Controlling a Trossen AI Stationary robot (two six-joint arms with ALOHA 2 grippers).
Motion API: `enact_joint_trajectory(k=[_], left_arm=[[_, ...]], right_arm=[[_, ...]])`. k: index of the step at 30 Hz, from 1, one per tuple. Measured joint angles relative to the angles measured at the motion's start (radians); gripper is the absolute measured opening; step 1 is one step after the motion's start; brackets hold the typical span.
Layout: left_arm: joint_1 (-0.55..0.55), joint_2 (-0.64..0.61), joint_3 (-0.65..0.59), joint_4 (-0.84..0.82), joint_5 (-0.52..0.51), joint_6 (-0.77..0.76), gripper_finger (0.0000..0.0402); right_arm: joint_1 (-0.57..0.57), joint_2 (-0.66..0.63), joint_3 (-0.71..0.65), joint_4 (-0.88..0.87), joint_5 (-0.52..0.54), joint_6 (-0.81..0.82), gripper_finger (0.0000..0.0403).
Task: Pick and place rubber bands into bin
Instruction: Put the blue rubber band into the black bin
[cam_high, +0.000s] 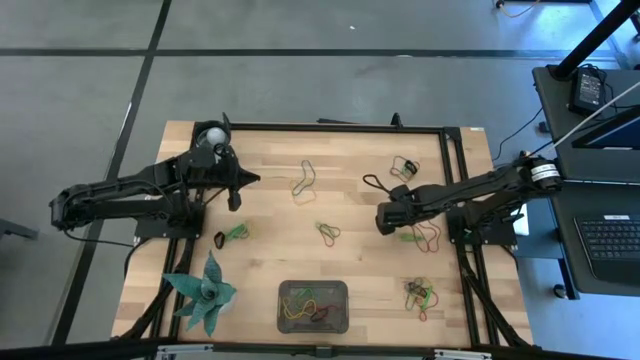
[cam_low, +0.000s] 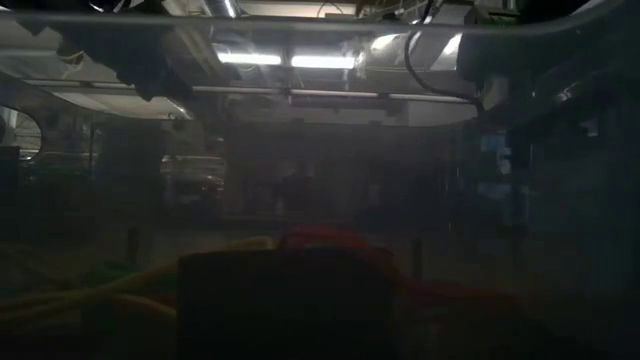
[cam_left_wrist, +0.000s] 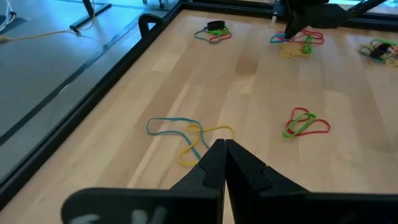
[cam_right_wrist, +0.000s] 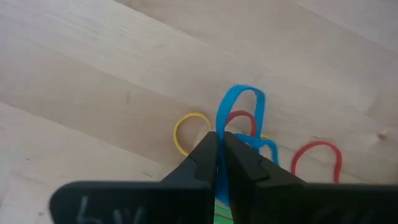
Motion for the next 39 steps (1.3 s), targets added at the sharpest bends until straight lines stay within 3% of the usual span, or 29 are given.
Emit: enact_joint_trajectory(k=[17, 33, 39], left_arm=[[0.0, 0.0, 0.0, 0.0, 0.0, 0.01, 0.0003], [0.0, 0.0, 0.0, 0.0, 0.0, 0.01, 0.0003], [0.0, 0.0, 0.0, 0.0, 0.0, 0.01, 0.0003]], right_arm=[[0.0, 0.018, 0.0, 0.034, 0.0, 0.004, 0.007], [0.0, 0.018, 0.0, 0.051, 0.0, 0.0, 0.0009], [0.0, 0.017, 0.001, 0.049, -0.001, -0.025, 0.0007]])
